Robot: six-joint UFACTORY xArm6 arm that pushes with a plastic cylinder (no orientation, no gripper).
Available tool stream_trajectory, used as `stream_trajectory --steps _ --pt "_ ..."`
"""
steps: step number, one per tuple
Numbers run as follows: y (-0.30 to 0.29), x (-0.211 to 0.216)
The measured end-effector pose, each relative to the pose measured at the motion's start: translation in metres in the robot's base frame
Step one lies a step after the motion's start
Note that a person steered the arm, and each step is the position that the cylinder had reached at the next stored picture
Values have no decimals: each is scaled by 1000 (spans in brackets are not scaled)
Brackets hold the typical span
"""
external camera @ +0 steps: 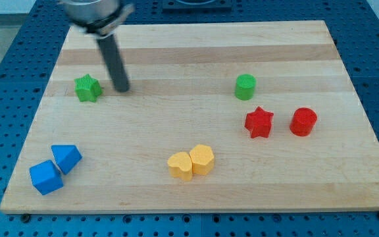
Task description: Push the red circle towards the green star
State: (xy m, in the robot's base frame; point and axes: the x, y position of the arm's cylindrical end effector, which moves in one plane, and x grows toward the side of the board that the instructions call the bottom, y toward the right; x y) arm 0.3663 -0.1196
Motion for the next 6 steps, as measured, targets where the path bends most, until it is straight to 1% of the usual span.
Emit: stream_trajectory --steps 1,2,3,4,5,6 --pt "113 -51" --pt "258 -46" --pt "319 21" --pt "215 33" --pt "125 33" --pt "-17 33"
